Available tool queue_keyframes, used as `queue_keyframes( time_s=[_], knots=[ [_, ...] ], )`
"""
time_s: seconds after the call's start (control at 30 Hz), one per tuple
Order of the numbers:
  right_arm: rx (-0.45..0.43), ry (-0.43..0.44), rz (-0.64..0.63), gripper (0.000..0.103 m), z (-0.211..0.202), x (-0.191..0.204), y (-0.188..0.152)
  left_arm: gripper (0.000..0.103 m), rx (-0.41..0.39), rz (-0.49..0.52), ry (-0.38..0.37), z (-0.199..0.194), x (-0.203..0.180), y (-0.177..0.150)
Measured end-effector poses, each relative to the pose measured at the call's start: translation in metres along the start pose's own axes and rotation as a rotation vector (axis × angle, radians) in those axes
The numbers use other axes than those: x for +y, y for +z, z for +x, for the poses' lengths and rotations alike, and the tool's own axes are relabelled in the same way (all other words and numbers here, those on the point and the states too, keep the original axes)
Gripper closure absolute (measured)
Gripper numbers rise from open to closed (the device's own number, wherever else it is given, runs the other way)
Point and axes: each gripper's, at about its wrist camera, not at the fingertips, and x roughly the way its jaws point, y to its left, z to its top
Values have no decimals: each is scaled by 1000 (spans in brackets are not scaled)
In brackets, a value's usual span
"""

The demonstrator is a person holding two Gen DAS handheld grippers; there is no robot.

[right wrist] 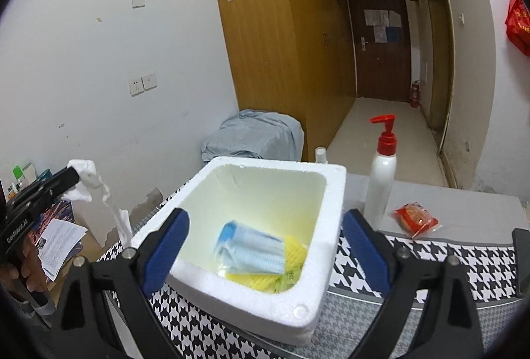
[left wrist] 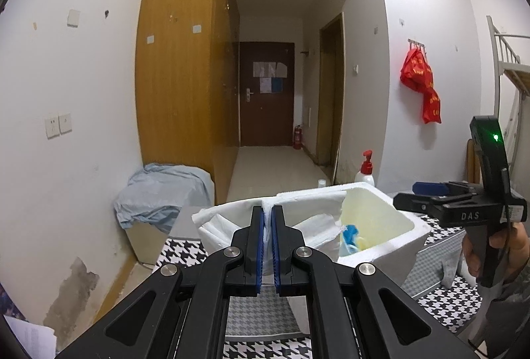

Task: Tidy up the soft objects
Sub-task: 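Open the right tool to drop the blue mask into the box, then lower the white towel into the box and open the left tool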

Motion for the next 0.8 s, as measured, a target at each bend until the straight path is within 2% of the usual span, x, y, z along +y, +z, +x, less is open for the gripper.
queue_keyframes(
  time_s=[0.3, 0.57, 0.8],
  knots=[
    [-26, -37, 11, 7, -24, -12, -11, 98, -13, 10, -55, 11, -11, 17],
    [-63, -86, 28, 7, -48, -24, -24, 98, 11, -8, -65, 35, -25, 24],
    [-73, -116, 49, 7, -59, -35, -35, 98, 54, -60, 80, 59, -48, 22]
  ],
)
